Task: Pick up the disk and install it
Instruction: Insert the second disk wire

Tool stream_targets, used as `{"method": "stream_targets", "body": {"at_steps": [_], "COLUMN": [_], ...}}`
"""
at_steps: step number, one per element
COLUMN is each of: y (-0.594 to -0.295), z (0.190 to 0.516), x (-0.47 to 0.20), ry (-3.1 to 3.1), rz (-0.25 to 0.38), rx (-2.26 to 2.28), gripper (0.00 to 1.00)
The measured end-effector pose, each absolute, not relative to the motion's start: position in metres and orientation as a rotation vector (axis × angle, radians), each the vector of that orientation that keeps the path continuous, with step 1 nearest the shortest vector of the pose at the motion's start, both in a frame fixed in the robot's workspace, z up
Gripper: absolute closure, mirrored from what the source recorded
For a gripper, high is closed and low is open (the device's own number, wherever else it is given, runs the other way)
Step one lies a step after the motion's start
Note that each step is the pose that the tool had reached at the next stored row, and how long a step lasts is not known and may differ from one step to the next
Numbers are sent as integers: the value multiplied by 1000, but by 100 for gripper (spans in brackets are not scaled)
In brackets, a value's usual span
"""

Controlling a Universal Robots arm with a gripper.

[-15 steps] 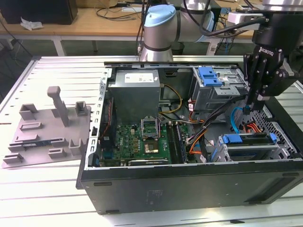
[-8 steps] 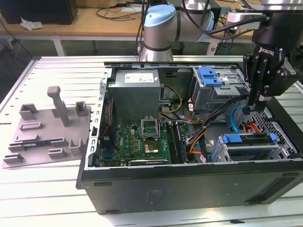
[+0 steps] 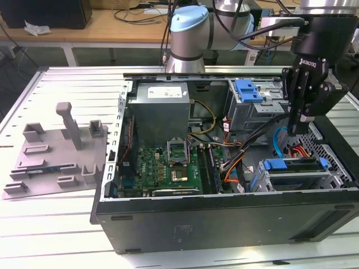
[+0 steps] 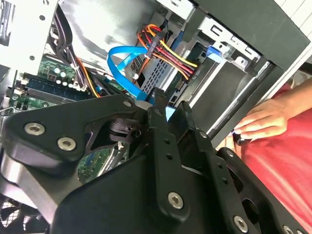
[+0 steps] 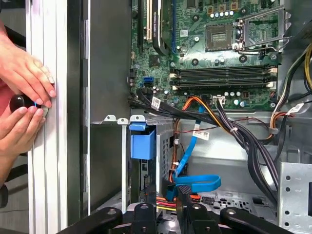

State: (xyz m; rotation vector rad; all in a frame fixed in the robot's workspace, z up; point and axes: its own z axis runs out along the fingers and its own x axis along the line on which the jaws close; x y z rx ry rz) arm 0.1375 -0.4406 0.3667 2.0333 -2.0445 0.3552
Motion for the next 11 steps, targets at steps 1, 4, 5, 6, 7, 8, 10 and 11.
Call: {"method": "stream_targets", "body": {"at_steps": [1,4,5,6,7,8,10,11], "y": [-441,-441,-441,-441,-441,-441,-441,-441], "z": [366,366,366,366,366,366,365,365], "x": [138,138,138,138,138,138,138,138], "ry": [-2066,-2108,-2112,-2120,-2125,-2127,-2130,-2132], "rz": [351,342,341,340,339,338,338,337], "rx": [2008,1958,1952,1942,1936,1933,1929,1927], "gripper": [70,70,70,70,70,70,70,70]}}
